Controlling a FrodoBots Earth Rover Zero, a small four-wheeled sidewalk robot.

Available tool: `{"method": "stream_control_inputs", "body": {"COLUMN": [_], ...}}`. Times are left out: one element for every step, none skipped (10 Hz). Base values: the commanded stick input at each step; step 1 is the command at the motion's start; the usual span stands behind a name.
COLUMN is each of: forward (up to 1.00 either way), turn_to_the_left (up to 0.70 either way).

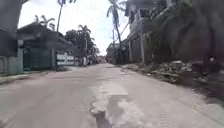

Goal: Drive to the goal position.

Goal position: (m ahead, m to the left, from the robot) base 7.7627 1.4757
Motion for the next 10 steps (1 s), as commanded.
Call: {"method": "stream_control_inputs", "body": {"forward": [1.0, 1.0, 1.0, 1.0, 1.0, 1.0, 1.0, 1.0, 1.0, 1.0], "turn_to_the_left": [-0.18, -0.34, -0.39, -0.38, -0.21, -0.05, 0.0, 0.0, 0.0, 0.0]}}
